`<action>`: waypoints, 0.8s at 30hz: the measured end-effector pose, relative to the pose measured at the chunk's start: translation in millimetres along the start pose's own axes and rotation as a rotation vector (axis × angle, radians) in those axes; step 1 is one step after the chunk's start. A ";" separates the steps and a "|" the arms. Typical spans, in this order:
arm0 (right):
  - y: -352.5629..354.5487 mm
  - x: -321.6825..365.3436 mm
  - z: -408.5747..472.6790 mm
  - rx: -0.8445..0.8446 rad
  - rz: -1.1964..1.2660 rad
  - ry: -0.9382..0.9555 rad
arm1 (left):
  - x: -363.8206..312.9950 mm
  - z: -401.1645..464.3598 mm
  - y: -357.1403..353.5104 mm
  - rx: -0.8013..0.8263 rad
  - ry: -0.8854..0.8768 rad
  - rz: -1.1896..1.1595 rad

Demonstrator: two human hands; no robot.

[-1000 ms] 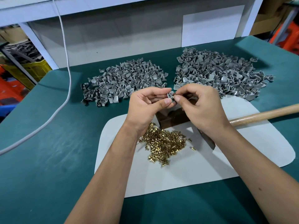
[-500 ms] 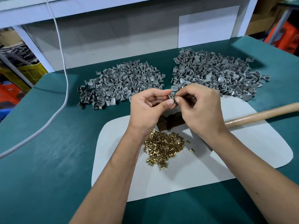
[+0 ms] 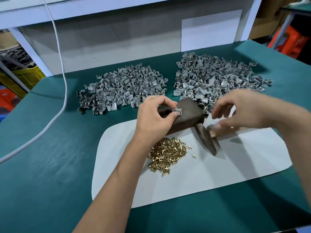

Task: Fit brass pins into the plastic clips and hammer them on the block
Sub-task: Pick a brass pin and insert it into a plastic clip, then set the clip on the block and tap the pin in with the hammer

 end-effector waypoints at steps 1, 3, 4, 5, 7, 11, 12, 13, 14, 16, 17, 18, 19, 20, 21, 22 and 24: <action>-6.0 -5.4 -3.2 0.114 -0.036 -0.037 | 1.2 1.0 1.6 0.000 0.012 0.016; -19.1 -8.8 -5.6 0.197 -0.052 -0.065 | 3.7 2.5 2.3 0.023 0.052 0.015; -23.6 -8.4 -5.3 0.181 -0.041 -0.058 | 4.6 3.0 2.2 0.034 0.073 0.006; -26.3 -7.8 -4.4 0.163 -0.032 -0.045 | 4.9 3.1 2.3 0.039 0.086 -0.002; -26.5 -7.5 -4.3 0.177 -0.035 -0.028 | 5.1 2.9 3.0 0.043 0.095 -0.009; -8.3 -4.5 -11.0 0.254 0.199 0.012 | 5.0 3.6 3.2 0.065 0.092 -0.017; -1.0 -1.1 -11.8 0.221 0.278 0.033 | 4.6 3.6 3.1 0.067 0.082 -0.014; 5.4 3.1 -11.2 0.161 0.333 0.058 | 4.1 3.8 2.4 0.069 0.072 -0.007; 9.4 7.1 -8.9 0.082 0.353 0.080 | 3.6 4.1 1.6 0.069 0.064 0.002; 6.9 17.6 -1.7 -0.092 0.326 0.099 | 3.7 4.1 0.6 0.065 0.065 0.022; 2.4 24.3 2.0 -0.181 0.278 0.113 | 3.8 3.9 0.4 0.064 0.071 0.028; -3.4 30.8 5.0 -0.257 0.214 0.128 | 4.0 3.8 0.4 0.064 0.080 0.030; -9.2 36.1 6.9 -0.311 0.162 0.133 | 4.2 3.8 0.4 0.065 0.089 0.030; -13.8 40.0 8.4 -0.337 0.121 0.135 | 4.1 3.8 0.8 0.064 0.095 0.030; -16.5 42.1 9.3 -0.348 0.073 0.135 | 3.8 4.0 1.1 0.064 0.098 0.029; -16.5 43.3 9.7 -0.368 0.025 0.138 | 3.8 4.2 1.4 0.067 0.099 0.028; -8.9 45.9 7.5 -0.493 -0.003 0.160 | 4.0 4.5 1.5 0.074 0.100 0.030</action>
Point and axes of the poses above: each hand's wrist, its own z-axis towards the middle knuckle, its own y-axis out of the back of the hand, x = y × z, the point moved 3 cm from there along z, towards the middle knuckle, and after that the axes turned 2 degrees about z, right-handed, at the moved point
